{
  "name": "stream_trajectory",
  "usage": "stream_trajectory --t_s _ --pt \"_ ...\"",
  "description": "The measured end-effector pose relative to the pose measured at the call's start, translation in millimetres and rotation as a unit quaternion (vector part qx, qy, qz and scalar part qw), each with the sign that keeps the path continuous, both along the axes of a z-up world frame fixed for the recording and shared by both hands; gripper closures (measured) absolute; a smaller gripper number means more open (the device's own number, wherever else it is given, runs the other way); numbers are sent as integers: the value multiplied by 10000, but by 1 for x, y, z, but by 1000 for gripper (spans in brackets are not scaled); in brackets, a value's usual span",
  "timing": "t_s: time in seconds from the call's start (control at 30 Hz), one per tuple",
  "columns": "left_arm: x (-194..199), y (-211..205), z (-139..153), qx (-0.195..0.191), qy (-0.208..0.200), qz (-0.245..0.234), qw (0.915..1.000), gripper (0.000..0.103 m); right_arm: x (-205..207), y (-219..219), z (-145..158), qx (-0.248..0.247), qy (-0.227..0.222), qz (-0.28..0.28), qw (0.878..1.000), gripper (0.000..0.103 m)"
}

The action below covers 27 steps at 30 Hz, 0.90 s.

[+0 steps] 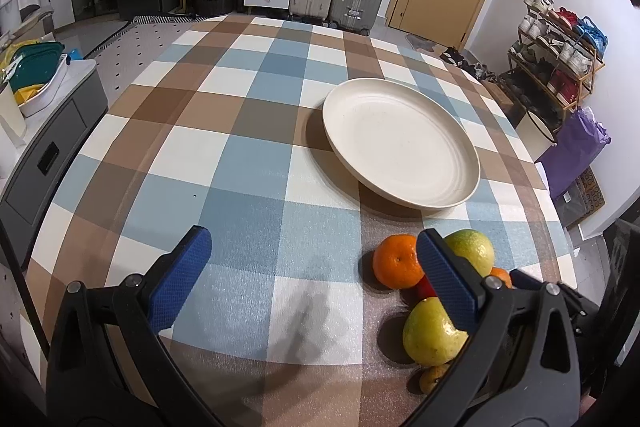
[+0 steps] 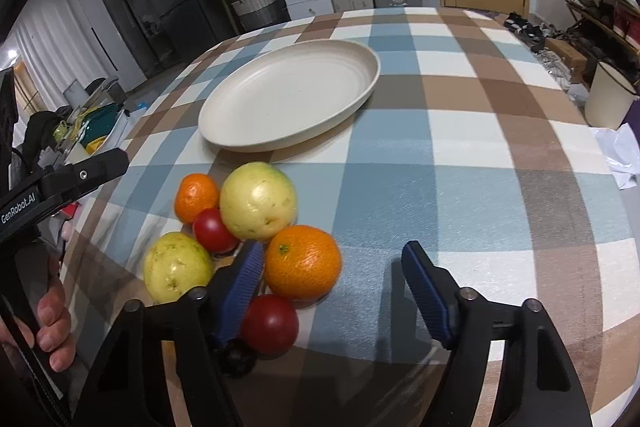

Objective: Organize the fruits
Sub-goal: 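Lower the right gripper around an orange and close it, then lower the left gripper around the yellow pear and close it while the right gripper holds the orange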

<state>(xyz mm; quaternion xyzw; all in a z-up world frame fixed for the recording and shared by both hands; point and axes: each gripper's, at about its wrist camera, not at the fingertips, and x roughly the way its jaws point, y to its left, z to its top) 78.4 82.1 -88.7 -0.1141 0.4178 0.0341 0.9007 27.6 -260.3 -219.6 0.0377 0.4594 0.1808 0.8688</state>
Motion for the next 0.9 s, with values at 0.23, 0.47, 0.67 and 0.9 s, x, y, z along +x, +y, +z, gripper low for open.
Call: stream_trajectory --t_s 0.23,0.47,0.67,0.9 --pt "-4 0 1 -14 6 23 10000 1 -2 2 -5 144 78 140 9998 55" --pt "-9 0 3 19 -12 13 10000 1 -5 3 -4 243 14 217 9995 63" --pt "-12 -2 4 -108 47 -114 9999 1 -6 -4 -2 326 3 129 9994 63" --pt "-14 -13 -4 -500 298 -463 9972 1 -8 -11 3 417 -72 100 9991 63"
